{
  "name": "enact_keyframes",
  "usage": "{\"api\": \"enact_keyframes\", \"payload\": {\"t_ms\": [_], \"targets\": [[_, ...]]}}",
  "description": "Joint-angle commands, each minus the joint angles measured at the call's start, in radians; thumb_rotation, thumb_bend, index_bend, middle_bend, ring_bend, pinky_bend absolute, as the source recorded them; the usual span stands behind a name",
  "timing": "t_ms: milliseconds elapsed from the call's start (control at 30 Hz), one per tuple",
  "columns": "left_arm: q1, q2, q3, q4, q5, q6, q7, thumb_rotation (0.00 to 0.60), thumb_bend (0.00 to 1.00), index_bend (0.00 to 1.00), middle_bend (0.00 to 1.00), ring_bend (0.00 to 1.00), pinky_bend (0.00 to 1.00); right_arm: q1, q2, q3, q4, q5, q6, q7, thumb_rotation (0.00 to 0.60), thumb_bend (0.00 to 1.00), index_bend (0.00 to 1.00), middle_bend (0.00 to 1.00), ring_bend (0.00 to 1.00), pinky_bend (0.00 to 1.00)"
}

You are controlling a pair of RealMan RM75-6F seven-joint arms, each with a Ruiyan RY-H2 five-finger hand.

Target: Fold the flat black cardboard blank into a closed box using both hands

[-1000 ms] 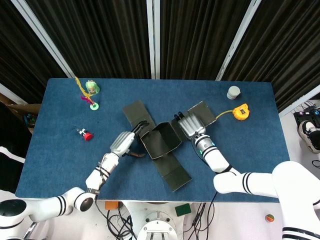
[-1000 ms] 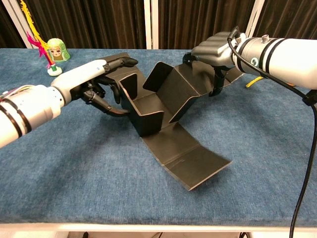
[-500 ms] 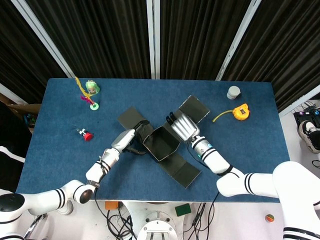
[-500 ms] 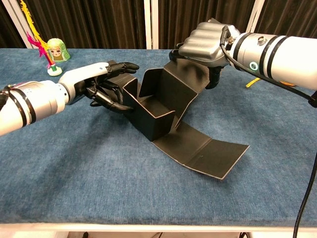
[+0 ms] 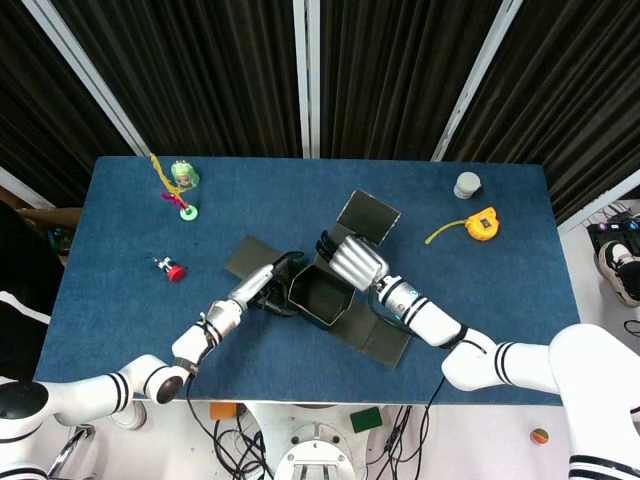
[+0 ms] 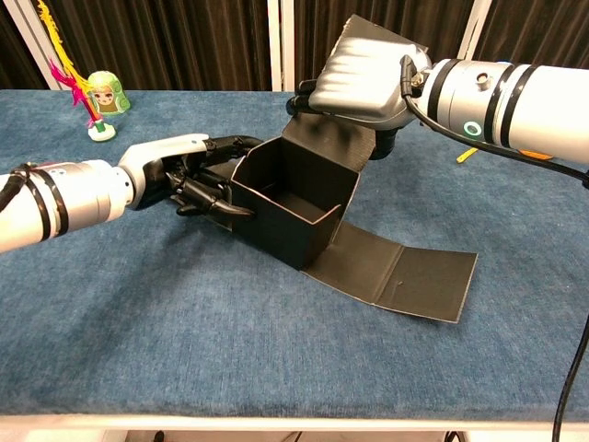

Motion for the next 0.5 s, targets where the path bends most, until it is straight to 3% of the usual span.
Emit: {"api": "enact_keyframes", "payload": {"t_ms": [33,233,500], "targets": [[-0.013,0.008,0.017,0.004,0.046,-0.027,-0.103,0.6,0.14,0.0,0.0,0.49,0.9,-0.006,-0.017,0.006,0.045,-0.071,-0.004,0.063,0.6,0.33,0.44,0.3,0.73,1.0],[-0.03,0.002,0.049,0.038,0.116,-0.016,-0.218,0.6,0.14,0.0,0.0,0.49,0.9,-0.019,-0.048,0.013,0.119,-0.168,0.004,0.154,0.6,0.33,0.43,0.29,0.73,1.0],[-0.045,-0.017,0.077,0.074,0.14,-0.001,-0.309,0.6,0.14,0.07,0.08,0.5,0.9,-0.033,-0.093,0.032,0.189,-0.249,0.015,0.231,0.6,0.33,0.41,0.28,0.73,1.0]]}}
